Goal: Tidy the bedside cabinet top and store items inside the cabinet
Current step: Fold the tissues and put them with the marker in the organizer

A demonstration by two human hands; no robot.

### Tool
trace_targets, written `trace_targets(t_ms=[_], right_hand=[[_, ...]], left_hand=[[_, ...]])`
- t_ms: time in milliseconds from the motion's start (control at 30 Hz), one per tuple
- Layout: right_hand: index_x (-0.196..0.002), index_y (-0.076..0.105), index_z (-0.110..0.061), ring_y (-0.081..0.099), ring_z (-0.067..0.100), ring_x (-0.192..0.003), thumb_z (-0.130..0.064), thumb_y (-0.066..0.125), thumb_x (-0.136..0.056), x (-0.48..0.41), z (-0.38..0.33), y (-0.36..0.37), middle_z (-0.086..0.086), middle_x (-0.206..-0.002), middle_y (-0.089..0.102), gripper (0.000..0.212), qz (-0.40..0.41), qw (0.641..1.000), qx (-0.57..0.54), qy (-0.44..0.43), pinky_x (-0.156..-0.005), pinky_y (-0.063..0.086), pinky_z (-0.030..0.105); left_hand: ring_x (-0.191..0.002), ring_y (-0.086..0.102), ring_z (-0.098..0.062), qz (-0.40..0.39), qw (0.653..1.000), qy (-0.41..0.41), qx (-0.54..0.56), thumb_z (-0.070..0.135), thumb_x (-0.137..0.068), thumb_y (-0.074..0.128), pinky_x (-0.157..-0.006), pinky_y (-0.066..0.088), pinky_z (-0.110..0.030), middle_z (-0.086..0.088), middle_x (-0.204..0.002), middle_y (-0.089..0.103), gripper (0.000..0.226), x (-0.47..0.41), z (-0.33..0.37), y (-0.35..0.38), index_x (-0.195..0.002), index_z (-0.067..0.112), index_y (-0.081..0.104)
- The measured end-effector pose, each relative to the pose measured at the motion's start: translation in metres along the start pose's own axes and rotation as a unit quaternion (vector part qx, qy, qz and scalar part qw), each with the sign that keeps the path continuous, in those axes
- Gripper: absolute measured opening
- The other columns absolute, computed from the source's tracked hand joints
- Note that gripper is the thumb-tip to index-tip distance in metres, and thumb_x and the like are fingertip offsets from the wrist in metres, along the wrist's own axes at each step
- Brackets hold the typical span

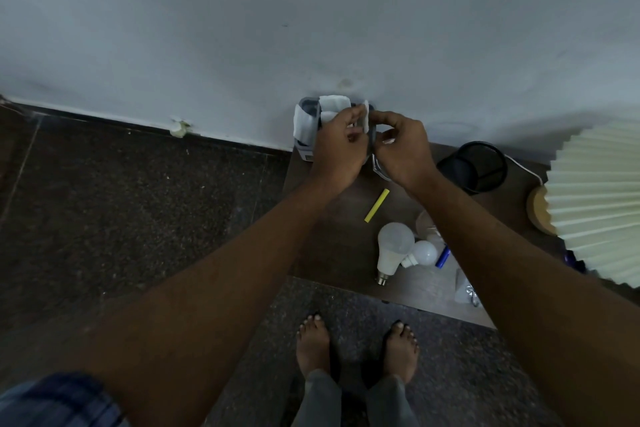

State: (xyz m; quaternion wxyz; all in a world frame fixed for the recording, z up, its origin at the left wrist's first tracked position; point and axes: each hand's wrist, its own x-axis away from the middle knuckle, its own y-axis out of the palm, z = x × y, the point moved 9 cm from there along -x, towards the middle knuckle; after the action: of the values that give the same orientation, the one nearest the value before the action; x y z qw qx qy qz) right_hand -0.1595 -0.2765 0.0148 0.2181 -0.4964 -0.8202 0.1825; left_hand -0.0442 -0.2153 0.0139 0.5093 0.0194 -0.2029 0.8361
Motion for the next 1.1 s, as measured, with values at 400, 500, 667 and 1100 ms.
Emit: trace_targets(t_ms=[400,500,667,1100], right_hand=[[-0.111,0.074,-0.015,0.072,0.016,-0.084,-0.008,0.071,-0.082,0.026,-0.003,-0.017,-0.005,-0.101,0.074,0.03,0.024,0.998,-0.043,0.037,-0.084,0.06,0.04],[-0.11,0.073,-0.016,0.072,0.017,-0.083,-0.008,0.073,-0.082,0.039,0.0,-0.016,-0.004,-0.102,0.075,0.029,0.013,0.998,-0.04,0.039,-0.084,0.06,0.04],[-0.106,0.075,-0.014,0.07,0.013,-0.086,-0.008,0.073,-0.084,0.059,-0.002,-0.015,-0.003,-0.1,0.074,0.023,0.009,1.0,-0.002,0.008,-0.082,0.059,0.032],[-0.106,0.07,-0.001,0.065,0.034,-0.093,-0.001,0.058,-0.089,0.079,0.044,0.013,0.02,-0.108,0.064,0.021,-0.089,0.956,0.276,0.032,-0.076,0.055,0.038]], left_hand=[[-0.115,0.067,-0.014,0.013,1.0,0.009,0.016,-0.003,-0.091,0.059,-0.096,0.055,-0.021,-0.003,-0.128,0.07,0.042,0.027,0.007,-0.012,-0.132,0.006,0.063],[-0.109,0.068,-0.012,0.017,1.0,0.01,0.013,-0.001,-0.091,0.061,-0.089,0.053,-0.012,-0.002,-0.124,0.071,0.038,0.04,0.006,-0.015,-0.129,0.006,0.065],[-0.099,0.071,-0.007,0.031,0.999,-0.007,-0.002,-0.002,-0.089,0.061,-0.086,0.052,-0.01,0.0,-0.11,0.076,0.033,0.061,-0.011,-0.017,-0.118,0.009,0.072],[-0.091,0.073,-0.015,-0.011,0.988,-0.087,-0.131,0.005,-0.083,0.072,-0.088,0.056,-0.025,-0.006,-0.098,0.078,0.021,0.109,-0.087,0.019,-0.103,0.007,0.077]])
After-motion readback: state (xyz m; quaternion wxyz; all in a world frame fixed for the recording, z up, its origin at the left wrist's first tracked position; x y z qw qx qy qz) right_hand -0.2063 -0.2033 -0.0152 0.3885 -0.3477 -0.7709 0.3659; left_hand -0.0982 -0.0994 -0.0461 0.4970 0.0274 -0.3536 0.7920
